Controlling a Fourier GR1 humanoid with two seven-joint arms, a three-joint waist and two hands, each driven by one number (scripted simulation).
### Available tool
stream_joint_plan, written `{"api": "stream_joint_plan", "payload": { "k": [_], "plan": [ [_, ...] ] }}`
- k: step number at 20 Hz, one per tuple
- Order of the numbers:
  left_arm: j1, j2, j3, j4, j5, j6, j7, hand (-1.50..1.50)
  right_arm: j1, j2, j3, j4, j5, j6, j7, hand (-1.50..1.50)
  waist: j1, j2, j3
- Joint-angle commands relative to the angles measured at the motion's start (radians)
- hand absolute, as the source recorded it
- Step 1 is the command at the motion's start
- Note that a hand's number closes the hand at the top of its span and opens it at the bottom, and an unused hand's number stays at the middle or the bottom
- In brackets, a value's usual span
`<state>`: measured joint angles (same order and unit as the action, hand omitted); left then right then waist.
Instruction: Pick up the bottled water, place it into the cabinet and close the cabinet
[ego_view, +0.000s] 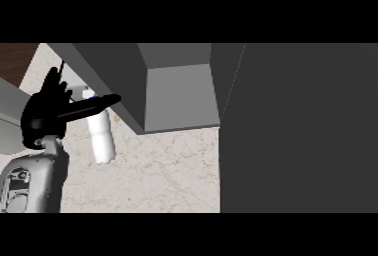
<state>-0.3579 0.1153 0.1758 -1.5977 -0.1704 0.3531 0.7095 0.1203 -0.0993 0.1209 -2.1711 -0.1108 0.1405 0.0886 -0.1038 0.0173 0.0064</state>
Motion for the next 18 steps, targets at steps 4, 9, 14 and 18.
{"api": "stream_joint_plan", "payload": {
  "k": [4,9,14,18],
  "plan": [
    [-0.408,0.067,0.024,0.278,-0.151,0.118,0.346,-1.5,0.157,-0.016,0.029,-0.174,-0.063,0.022,0.069,-1.5,0.013,-0.013,-0.004],
    [-0.53,0.04,0.02,0.389,-0.192,0.125,0.413,-1.5,0.287,-0.049,-0.029,-0.318,-0.155,0.045,0.108,-1.5,0.032,-0.015,-0.005],
    [-0.561,0.012,0.02,0.41,-0.227,0.133,0.436,-1.5,0.366,-0.039,-0.006,-0.359,-0.13,0.055,0.088,-1.5,0.047,-0.018,-0.006],
    [-0.547,0.032,0.036,0.416,-0.213,0.086,0.42,-1.5,0.47,-0.067,-0.061,-0.371,-0.183,0.123,0.005,-1.5,0.047,-0.022,-0.005]
  ]
}}
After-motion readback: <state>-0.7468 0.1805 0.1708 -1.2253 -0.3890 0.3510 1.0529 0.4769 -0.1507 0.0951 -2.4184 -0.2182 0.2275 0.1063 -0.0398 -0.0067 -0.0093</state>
